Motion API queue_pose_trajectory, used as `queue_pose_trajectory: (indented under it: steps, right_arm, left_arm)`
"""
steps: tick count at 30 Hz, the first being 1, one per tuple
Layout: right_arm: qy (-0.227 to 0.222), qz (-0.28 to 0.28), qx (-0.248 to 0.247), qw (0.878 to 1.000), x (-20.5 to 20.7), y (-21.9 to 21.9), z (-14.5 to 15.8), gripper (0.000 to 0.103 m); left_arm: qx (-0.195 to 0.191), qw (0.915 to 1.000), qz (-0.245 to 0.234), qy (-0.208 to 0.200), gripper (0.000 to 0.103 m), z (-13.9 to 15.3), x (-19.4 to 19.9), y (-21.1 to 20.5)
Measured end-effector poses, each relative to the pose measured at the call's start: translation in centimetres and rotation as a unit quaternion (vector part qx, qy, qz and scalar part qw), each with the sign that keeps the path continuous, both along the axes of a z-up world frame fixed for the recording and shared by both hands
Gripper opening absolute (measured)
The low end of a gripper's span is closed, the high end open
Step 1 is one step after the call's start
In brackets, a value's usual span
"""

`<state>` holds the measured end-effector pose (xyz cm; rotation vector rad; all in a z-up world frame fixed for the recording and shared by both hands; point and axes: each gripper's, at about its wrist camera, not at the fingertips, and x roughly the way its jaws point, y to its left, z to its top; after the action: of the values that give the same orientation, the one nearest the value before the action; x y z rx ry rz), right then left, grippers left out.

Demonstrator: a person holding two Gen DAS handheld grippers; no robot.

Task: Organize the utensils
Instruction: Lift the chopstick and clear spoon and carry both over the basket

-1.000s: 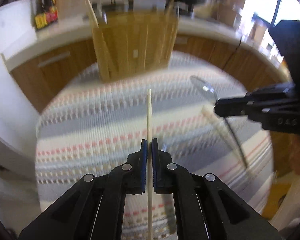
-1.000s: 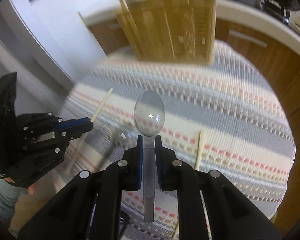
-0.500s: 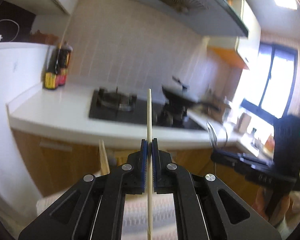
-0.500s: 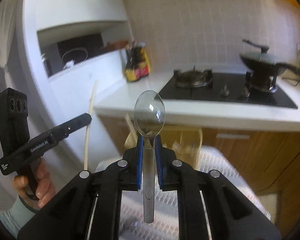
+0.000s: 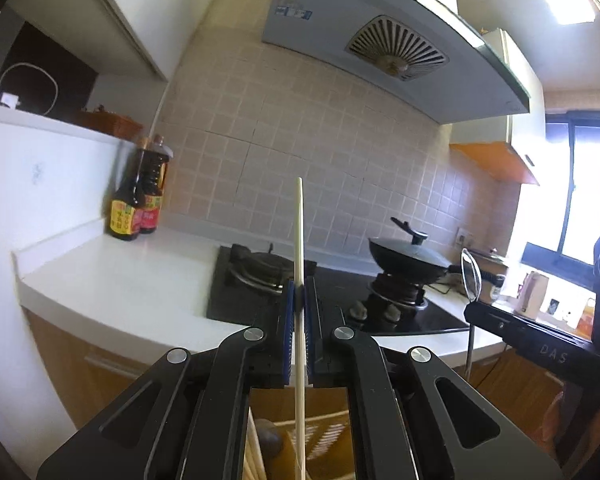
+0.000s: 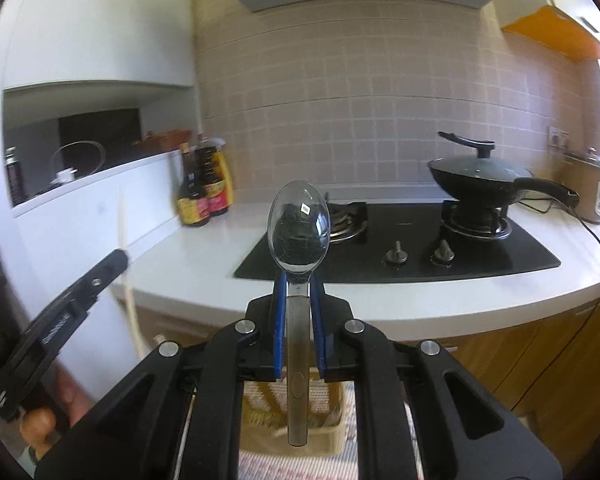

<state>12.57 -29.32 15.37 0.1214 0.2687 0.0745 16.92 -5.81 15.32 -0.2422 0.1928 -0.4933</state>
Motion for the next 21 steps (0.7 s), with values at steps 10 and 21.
queue_pose_trajectory:
  steps: [10,21]
  right_arm:
    - [-0.073,-0.019,0.014,0.997,1.1,0.0,-3.5,0.010]
    - [-0.079,-0.051,-0.027,0.995,3.5,0.8,-6.3,0.010]
  left_arm:
    - [0.029,0.9989,0.028,-0.022,0.003,-3.5,1.5,-1.7]
    - [0.020,0.9994,0.028,-0.010,0.003,-5.7,2.8,-2.5]
